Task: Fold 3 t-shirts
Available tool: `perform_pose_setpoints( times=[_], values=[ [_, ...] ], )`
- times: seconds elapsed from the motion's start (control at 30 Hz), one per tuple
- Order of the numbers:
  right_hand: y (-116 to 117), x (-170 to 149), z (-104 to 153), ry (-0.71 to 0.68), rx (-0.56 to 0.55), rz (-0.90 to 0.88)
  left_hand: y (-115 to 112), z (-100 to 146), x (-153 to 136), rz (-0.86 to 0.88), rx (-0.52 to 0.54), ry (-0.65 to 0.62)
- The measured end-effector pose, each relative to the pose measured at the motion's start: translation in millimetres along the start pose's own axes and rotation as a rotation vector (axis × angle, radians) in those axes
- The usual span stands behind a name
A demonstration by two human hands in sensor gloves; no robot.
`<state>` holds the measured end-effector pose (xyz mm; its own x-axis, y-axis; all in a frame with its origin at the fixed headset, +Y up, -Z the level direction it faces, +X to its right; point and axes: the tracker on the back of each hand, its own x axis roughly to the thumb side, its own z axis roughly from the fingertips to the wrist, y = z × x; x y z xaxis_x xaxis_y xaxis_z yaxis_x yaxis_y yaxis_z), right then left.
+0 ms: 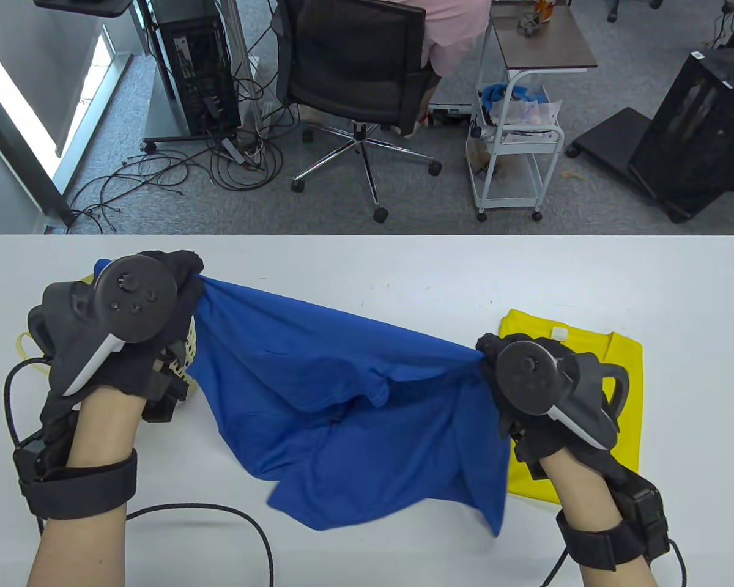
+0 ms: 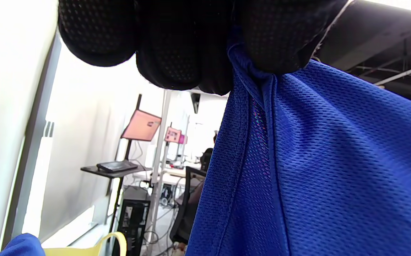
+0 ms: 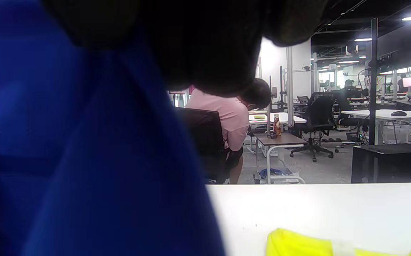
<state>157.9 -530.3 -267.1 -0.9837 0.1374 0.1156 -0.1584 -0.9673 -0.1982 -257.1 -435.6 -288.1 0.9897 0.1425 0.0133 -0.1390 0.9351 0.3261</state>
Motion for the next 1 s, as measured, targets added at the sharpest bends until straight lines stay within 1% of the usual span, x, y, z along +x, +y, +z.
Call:
perform_pose_setpoints(
  times=[0.03, 0.1, 0.17, 0.2, 0.23, 0.3, 0.37, 0.43, 0.6, 0.7, 0.8, 0.87, 0.93, 1.0],
  values=[
    [0.5, -0.4, -1.8, -0.001, 0.028, 0.009, -1.0, -0.4, 0.7, -0.001, -0.007, -0.002],
    [13.2, -0.5, -6.9, 0.001, 0.084, 0.045, -8.4, -1.1, 3.3, -0.023, -0.022, -0.014],
    [35.9, -1.4, -13.6, -0.005, 0.152, 0.078, -19.6, -2.4, 5.8, -0.055, -0.06, -0.024],
    [57.7, -2.5, -19.2, 0.004, 0.194, 0.081, -28.4, -3.2, 7.1, -0.065, -0.085, -0.031],
    [64.5, -2.9, -20.8, 0.008, 0.21, 0.08, -33.5, -3.8, 7.5, -0.071, -0.1, -0.036],
    [96.5, -4.4, -28.4, 0.023, 0.264, 0.068, -48.5, -5.3, 8.1, -0.086, -0.137, -0.044],
    [118.7, -5.4, -34.6, 0.034, 0.278, 0.077, -59.6, -6.6, 7.9, -0.094, -0.158, -0.047],
    [134.7, -6.5, -39.9, 0.049, 0.273, 0.079, -69.1, -8.6, 7.6, -0.102, -0.18, -0.049],
    [157.6, -14.6, -47.0, 0.103, 0.248, 0.074, -87.7, -13.1, 6.3, -0.117, -0.2, -0.054],
    [159.5, -21.8, -41.8, 0.098, 0.246, 0.052, -94.7, -15.0, 2.1, -0.125, -0.213, -0.048],
    [158.6, -30.4, -30.7, 0.073, 0.257, 0.069, -99.4, -16.5, -4.2, -0.122, -0.217, -0.035],
    [161.5, -37.8, -16.7, 0.029, 0.273, 0.046, -101.8, -16.1, -8.0, -0.119, -0.216, -0.025],
    [170.7, -44.5, -4.7, -0.008, 0.286, -0.012, -103.3, -15.1, -9.5, -0.113, -0.219, -0.021],
    [182.3, -49.4, 4.7, -0.037, 0.352, -0.012, -103.7, -13.9, -10.3, -0.118, -0.221, -0.018]
  ],
)
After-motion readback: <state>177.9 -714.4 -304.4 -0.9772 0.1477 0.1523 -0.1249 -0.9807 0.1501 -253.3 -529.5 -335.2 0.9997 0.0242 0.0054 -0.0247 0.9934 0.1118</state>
